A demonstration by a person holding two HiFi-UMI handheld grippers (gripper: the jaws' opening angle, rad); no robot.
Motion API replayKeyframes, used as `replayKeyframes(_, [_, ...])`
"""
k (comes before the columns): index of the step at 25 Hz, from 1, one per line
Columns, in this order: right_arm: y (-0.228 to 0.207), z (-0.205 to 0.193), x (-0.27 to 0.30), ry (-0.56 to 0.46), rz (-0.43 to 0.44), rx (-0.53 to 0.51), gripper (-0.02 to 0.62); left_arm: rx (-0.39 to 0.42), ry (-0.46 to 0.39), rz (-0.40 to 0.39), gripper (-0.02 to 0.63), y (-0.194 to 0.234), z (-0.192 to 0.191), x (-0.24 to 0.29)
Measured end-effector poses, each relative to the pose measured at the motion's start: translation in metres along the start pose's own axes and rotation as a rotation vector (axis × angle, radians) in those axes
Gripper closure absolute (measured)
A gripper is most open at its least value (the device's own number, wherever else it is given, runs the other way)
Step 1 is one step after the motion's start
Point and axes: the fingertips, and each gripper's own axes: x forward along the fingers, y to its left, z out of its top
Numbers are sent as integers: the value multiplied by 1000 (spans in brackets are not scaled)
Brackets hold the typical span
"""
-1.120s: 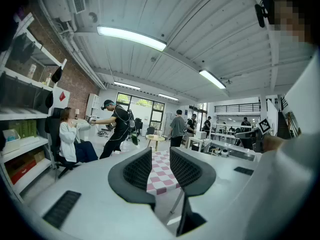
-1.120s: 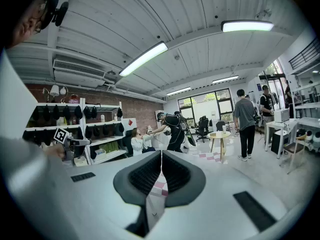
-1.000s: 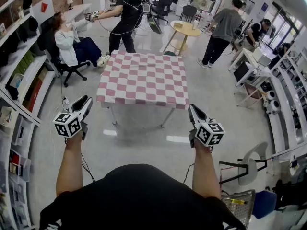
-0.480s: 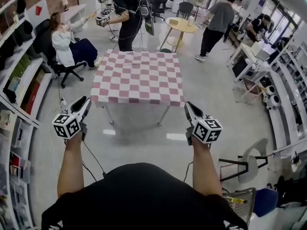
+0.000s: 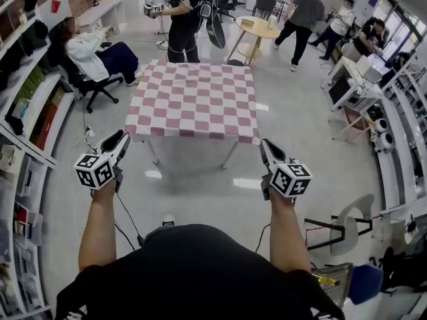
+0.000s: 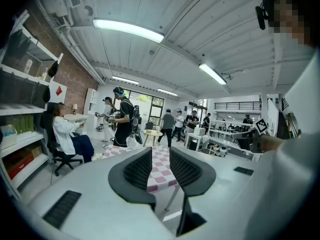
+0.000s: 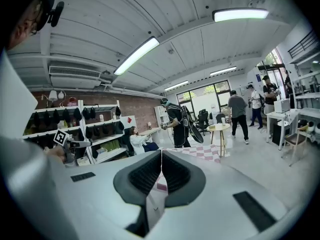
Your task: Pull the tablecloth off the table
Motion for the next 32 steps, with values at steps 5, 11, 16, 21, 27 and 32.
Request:
replayKeyframes(5, [4, -12, 19, 15, -5, 2, 570, -3, 13, -7, 476, 14, -9, 7])
replayKeyframes(11, [12, -5, 79, 23, -17, 3, 571, -31, 33, -24, 476, 72, -9, 48])
replayKeyframes(16, [9, 7, 137, 16, -37, 12, 571, -40, 45, -44, 476, 121, 0, 92])
replayKeyframes(21, [3, 12, 176, 20, -70, 30, 571, -40, 73, -74, 476, 154, 6, 131])
replayKeyframes(27, [-4, 17, 206, 19, -111, 42, 572, -41, 86, -111, 476, 187, 14, 169])
replayKeyframes(32, [-4, 19, 224, 23, -143, 46, 572, -45, 93, -135, 476, 209, 19, 191])
